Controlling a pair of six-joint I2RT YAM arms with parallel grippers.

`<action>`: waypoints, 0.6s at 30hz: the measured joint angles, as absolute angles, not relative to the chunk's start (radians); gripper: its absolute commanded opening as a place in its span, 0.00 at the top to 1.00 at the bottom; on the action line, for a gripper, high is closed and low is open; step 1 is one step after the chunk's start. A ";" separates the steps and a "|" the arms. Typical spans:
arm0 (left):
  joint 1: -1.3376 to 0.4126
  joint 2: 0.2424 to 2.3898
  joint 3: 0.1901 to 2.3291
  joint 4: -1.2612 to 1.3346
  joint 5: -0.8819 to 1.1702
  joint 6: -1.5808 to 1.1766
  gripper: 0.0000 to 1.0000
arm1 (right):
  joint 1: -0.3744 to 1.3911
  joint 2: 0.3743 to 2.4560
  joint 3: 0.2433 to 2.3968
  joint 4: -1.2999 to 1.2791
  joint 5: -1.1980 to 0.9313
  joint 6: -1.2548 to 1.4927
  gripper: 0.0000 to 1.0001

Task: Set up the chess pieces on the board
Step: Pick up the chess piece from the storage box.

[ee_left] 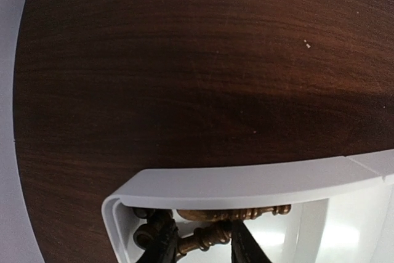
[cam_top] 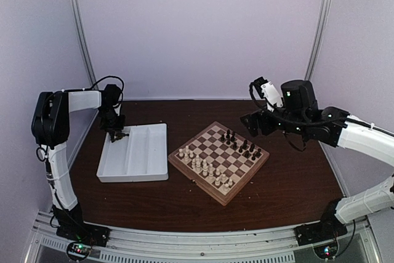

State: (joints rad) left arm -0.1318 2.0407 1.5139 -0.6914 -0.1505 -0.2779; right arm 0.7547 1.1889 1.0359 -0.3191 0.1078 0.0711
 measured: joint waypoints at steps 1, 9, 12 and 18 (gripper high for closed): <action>-0.131 2.049 1.520 -0.692 -0.144 -0.278 0.69 | 0.755 1.184 1.036 -0.318 0.110 0.070 0.00; -0.131 2.101 1.554 -0.729 -0.111 -0.279 0.69 | 0.755 1.164 1.035 -0.317 0.113 0.066 0.00; -0.131 2.102 1.552 -0.739 -0.104 -0.279 0.73 | 0.755 1.157 1.034 -0.316 0.113 0.066 0.00; -0.130 2.090 1.512 -0.749 -0.046 -0.289 0.74 | 0.755 1.147 1.027 -0.310 0.113 0.066 0.00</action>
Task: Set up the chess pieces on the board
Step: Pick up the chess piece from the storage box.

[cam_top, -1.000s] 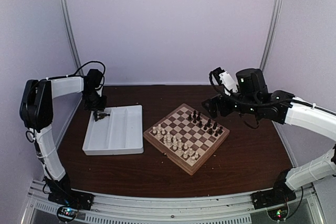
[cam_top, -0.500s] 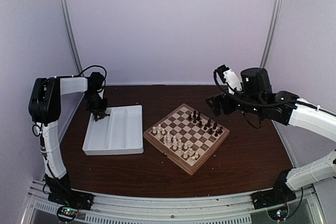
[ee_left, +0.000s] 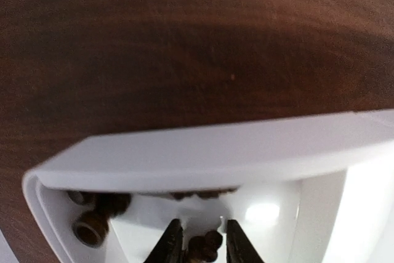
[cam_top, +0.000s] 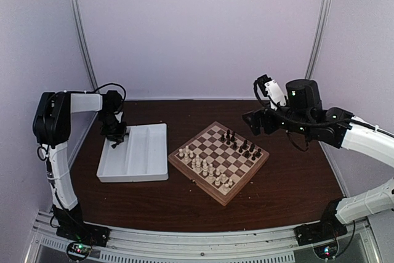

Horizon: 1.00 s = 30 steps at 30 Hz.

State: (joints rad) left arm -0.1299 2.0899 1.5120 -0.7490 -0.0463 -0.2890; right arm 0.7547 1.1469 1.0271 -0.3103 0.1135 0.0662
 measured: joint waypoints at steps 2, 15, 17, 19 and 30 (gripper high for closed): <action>-0.130 2.057 1.463 -0.748 -0.021 -0.297 0.74 | 0.755 1.147 1.027 -0.309 0.113 0.066 0.00; -0.146 1.851 1.191 -0.751 0.139 -0.353 0.72 | 0.755 1.147 1.023 -0.294 0.109 0.068 0.00; -0.146 1.850 1.181 -0.737 0.142 -0.356 0.78 | 0.755 1.147 1.023 -0.294 0.106 0.073 0.00; -0.146 1.846 1.170 -0.726 0.143 -0.360 0.79 | 0.755 1.146 1.021 -0.294 0.105 0.076 0.00; -0.172 1.768 1.093 -0.668 0.123 -0.369 0.97 | 0.755 1.133 1.020 -0.295 0.082 0.086 0.00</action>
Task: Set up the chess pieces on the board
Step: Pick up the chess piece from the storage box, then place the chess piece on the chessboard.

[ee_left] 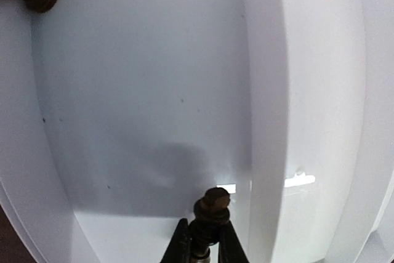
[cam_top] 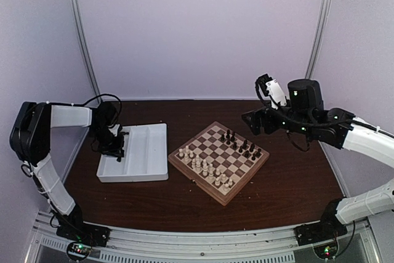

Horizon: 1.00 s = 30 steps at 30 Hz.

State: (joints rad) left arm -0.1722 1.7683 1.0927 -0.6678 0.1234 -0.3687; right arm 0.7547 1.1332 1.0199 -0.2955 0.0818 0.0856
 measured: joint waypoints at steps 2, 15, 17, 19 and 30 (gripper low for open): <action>-0.191 1.708 1.044 -0.640 0.113 -0.369 0.97 | 0.755 1.135 1.020 -0.299 0.062 0.094 0.00; -0.283 1.259 0.744 -0.316 0.176 -0.342 0.96 | 0.762 1.305 1.105 -0.326 -0.217 0.236 0.08; -0.314 1.222 0.704 -0.257 0.228 -0.325 0.95 | 0.771 1.350 1.134 -0.325 -0.253 0.264 0.12; -0.356 1.183 0.664 -0.192 0.281 -0.306 0.95 | 0.788 1.401 1.170 -0.323 -0.285 0.292 0.14; -0.467 1.126 0.578 0.022 0.471 -0.203 0.95 | 0.936 1.765 1.398 -0.225 -0.411 0.503 0.24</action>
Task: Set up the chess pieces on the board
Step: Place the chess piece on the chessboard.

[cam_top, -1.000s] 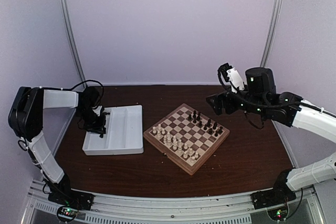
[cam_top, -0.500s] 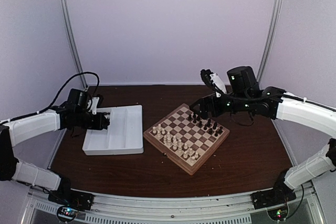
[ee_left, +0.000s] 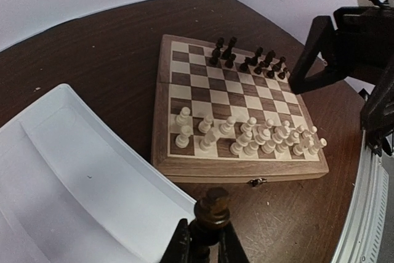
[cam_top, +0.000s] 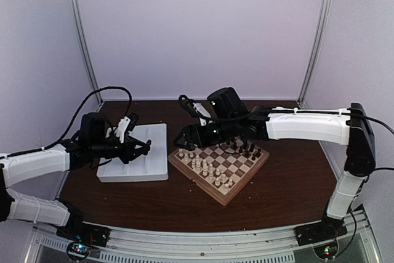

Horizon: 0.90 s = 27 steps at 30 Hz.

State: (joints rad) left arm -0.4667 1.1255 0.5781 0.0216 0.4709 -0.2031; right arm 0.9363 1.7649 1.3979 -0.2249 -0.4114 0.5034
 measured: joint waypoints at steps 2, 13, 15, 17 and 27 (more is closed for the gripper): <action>-0.484 1.126 0.568 0.038 0.490 -0.191 0.95 | 0.953 1.817 1.436 -0.200 -0.432 0.537 0.27; -0.508 1.107 0.538 0.080 0.578 -0.158 0.94 | 0.995 1.937 1.537 -0.076 -0.517 0.670 0.51; -0.508 1.107 0.538 0.083 0.591 -0.157 0.94 | 0.995 1.954 1.549 -0.059 -0.527 0.686 0.52; -0.509 1.111 0.538 0.085 0.604 -0.156 0.94 | 0.997 1.968 1.554 -0.047 -0.536 0.691 0.55; -0.516 1.145 0.548 0.104 0.664 -0.155 0.95 | 1.002 2.013 1.598 -0.054 -0.550 0.692 0.65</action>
State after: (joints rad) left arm -0.5163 1.1450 0.5476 0.1043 0.6640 -0.1555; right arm 1.0019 2.0129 1.5982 -0.0540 -0.5503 0.6922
